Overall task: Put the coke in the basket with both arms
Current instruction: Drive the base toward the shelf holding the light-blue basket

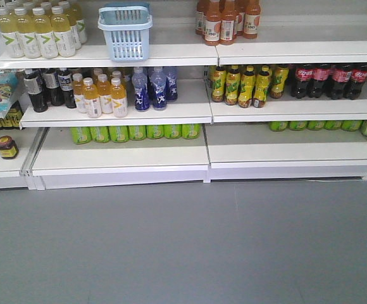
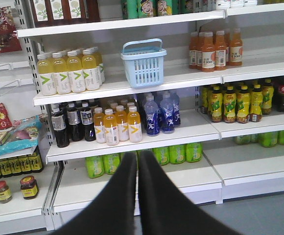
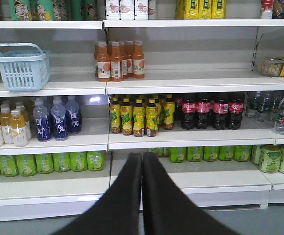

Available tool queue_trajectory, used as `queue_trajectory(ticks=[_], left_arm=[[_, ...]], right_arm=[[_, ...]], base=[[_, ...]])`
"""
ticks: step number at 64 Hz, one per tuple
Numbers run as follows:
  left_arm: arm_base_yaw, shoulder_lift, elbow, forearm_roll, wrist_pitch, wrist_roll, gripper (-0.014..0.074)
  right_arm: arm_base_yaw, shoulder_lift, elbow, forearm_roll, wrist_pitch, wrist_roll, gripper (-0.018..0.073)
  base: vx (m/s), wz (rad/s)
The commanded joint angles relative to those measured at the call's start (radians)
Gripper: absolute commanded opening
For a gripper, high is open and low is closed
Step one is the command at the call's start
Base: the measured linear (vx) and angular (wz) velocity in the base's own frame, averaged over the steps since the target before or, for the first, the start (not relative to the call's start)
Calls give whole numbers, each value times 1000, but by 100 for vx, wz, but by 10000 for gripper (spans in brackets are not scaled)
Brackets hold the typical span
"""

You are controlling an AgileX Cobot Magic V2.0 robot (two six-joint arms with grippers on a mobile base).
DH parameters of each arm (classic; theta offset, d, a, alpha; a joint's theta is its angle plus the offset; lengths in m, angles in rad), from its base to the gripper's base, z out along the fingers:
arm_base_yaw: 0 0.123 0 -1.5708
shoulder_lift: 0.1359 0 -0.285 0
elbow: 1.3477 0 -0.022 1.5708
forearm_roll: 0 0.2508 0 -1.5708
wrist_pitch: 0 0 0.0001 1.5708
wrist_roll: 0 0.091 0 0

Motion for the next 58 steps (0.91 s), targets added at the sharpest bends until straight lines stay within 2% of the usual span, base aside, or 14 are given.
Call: queue_trajectory(ticks=[1,58], left_arm=[[1,-21,-34,-3,-68,-2,-6],[1,-21,-34,-3,-68,-2,-6]], right_arm=[[-5,-13,8,-1,-71,-14,-10],[-5,-13,8,-1,-71,-14,-10]], base=[[0,0],[0,0]])
